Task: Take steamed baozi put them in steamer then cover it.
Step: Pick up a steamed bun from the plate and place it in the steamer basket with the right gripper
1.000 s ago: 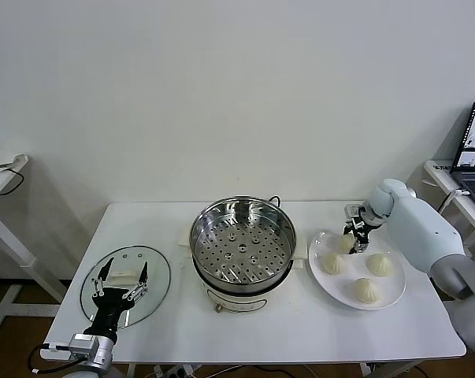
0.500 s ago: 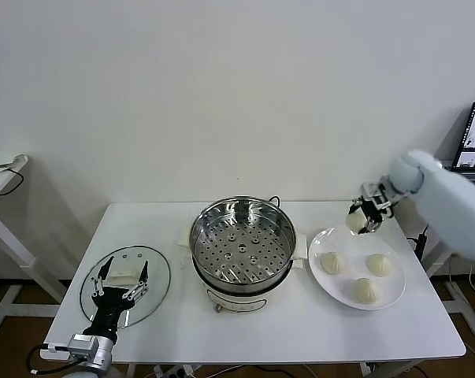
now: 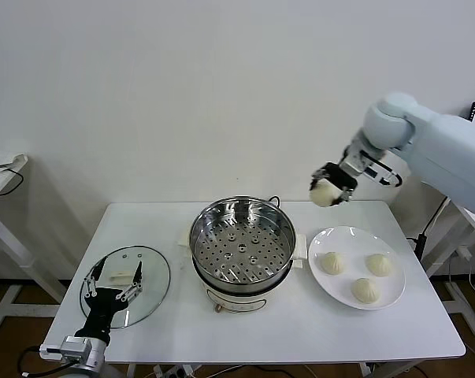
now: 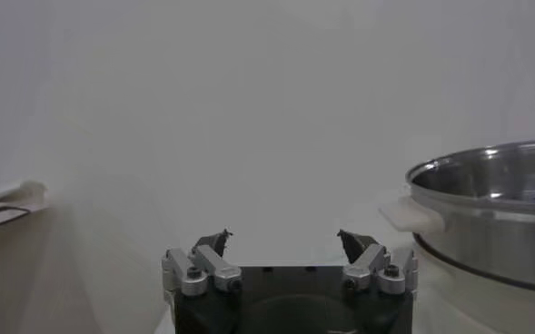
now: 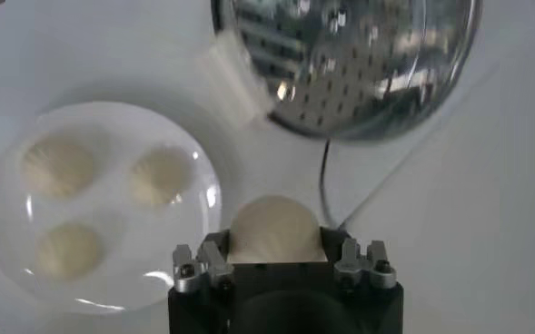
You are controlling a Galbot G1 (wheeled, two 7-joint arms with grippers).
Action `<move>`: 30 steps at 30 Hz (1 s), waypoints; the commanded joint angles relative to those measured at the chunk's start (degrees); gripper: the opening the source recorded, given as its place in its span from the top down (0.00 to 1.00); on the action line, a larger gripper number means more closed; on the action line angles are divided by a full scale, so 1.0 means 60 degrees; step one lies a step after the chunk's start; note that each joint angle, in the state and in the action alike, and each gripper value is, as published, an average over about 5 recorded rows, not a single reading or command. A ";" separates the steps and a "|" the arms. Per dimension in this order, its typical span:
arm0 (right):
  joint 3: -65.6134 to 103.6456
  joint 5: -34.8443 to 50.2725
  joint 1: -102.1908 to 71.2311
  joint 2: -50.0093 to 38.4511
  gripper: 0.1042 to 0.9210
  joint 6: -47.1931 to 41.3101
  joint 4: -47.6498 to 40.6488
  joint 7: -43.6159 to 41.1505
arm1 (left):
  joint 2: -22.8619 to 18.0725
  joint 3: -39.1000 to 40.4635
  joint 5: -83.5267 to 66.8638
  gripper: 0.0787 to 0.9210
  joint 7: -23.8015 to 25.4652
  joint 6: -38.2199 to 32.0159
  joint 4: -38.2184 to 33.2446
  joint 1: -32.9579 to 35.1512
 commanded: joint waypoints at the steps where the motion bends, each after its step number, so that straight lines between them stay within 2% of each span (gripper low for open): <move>1: -0.1365 0.0079 0.1246 0.1867 0.31 0.1100 0.0665 0.0296 | 0.0039 -0.0241 -0.0047 0.12 0.0053 0.0009 0.0064 0.0010; 12: -0.0859 -0.0835 -0.0225 0.3230 0.32 0.1569 -0.0907 0.0441 | 0.0089 -0.0465 -0.0155 0.12 0.0110 0.0016 0.0070 0.0015; 30: 0.0533 -0.2101 -0.2331 0.3769 0.31 0.2423 -0.3015 0.0553 | 0.0093 -0.0609 -0.0172 0.12 0.0156 0.0013 0.0146 0.0004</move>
